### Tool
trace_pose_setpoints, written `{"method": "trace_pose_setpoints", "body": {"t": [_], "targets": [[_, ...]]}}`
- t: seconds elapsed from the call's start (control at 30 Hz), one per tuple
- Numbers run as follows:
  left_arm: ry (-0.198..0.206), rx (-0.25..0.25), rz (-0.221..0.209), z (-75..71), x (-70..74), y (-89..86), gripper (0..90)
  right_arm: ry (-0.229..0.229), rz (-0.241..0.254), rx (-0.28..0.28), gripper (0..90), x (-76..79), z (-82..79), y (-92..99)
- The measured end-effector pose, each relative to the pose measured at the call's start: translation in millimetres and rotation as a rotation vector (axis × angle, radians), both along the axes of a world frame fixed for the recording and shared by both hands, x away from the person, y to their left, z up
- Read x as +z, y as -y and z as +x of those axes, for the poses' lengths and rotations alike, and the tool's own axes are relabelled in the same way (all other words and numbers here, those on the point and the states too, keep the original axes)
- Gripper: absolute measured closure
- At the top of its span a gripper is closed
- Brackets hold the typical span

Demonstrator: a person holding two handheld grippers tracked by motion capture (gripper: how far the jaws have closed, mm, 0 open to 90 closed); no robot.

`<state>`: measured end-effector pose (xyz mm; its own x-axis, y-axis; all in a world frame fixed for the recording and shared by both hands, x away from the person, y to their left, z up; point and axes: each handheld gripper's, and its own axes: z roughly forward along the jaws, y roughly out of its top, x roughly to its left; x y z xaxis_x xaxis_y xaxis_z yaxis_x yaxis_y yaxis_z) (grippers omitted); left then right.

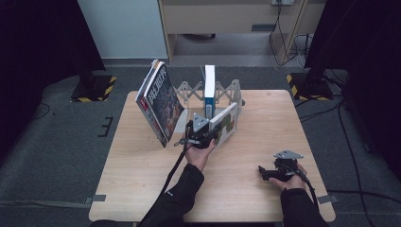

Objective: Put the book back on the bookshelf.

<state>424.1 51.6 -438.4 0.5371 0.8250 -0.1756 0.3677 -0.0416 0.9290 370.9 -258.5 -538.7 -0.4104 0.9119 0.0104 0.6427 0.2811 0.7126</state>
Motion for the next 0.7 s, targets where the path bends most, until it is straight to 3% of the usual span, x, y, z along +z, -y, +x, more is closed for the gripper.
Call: {"method": "trace_pose_setpoints", "body": {"t": [0.7], "targets": [[0.03, 0.048, 0.003, 7.7, -13.4, 13.5, 74.3, 0.0, 0.0, 0.0, 5.6, 0.0, 0.0, 0.0]]}}
